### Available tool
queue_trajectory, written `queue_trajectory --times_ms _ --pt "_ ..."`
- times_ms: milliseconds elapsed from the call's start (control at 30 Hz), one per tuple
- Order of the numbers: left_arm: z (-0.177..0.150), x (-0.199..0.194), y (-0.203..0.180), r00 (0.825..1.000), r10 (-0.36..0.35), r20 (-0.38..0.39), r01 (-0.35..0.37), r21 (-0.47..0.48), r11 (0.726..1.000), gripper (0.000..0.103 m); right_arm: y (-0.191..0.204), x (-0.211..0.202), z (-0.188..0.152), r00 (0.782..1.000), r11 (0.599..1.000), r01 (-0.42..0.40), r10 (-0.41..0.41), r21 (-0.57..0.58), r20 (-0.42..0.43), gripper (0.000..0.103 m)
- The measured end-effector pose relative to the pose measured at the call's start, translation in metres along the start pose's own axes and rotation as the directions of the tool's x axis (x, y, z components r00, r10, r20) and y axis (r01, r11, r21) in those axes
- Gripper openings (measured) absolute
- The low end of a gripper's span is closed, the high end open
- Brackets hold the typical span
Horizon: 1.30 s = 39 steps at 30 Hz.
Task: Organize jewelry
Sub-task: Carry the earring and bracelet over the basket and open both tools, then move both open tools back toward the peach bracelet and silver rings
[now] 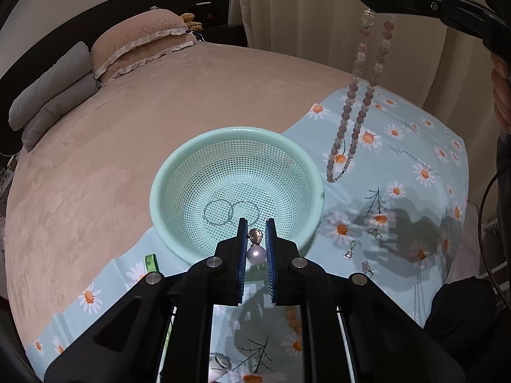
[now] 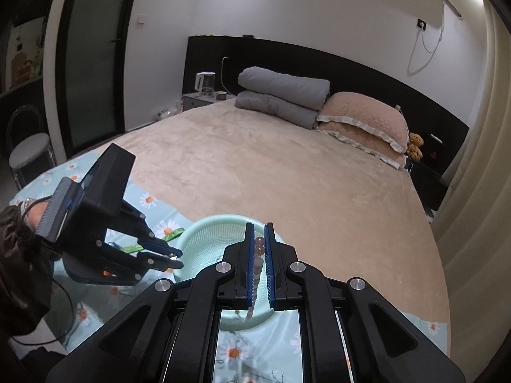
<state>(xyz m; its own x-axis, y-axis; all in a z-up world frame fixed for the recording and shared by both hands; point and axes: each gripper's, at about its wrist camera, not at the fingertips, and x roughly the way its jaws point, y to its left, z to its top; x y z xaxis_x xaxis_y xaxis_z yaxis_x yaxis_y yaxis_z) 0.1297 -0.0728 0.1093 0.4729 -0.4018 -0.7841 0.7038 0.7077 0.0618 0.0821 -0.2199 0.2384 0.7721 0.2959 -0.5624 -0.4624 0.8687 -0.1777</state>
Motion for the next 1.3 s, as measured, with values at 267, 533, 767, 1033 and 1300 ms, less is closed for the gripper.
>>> queue_trajectory --times_ms 267,533,767,1033,1300 --pt "-0.004 0.055 0.011 0.997 0.002 -0.071 -0.002 -0.005 1.0 0.013 0.003 0.088 -0.032 0.992 0.999 -0.036 0.039 0.032 -0.123 0.008" --pt "-0.027 0.022 0.012 0.986 0.167 0.006 -0.168 0.052 0.984 0.098 -0.009 0.088 -0.048 0.986 0.99 0.139 -0.138 0.006 -0.091 0.077" --pt "-0.043 -0.02 0.005 0.977 0.214 -0.002 -0.213 0.059 0.975 0.097 -0.023 0.041 -0.04 0.985 0.983 0.17 -0.166 0.075 -0.051 0.085" --pt "-0.06 -0.054 -0.023 0.973 0.227 -0.05 -0.222 0.088 0.971 0.097 -0.004 -0.004 -0.043 0.994 0.99 0.112 -0.111 0.083 -0.025 0.085" --pt "-0.076 -0.065 -0.061 0.973 0.216 -0.081 -0.204 0.13 0.97 0.097 0.005 -0.035 -0.062 0.997 0.994 0.081 -0.079 0.068 -0.027 0.086"
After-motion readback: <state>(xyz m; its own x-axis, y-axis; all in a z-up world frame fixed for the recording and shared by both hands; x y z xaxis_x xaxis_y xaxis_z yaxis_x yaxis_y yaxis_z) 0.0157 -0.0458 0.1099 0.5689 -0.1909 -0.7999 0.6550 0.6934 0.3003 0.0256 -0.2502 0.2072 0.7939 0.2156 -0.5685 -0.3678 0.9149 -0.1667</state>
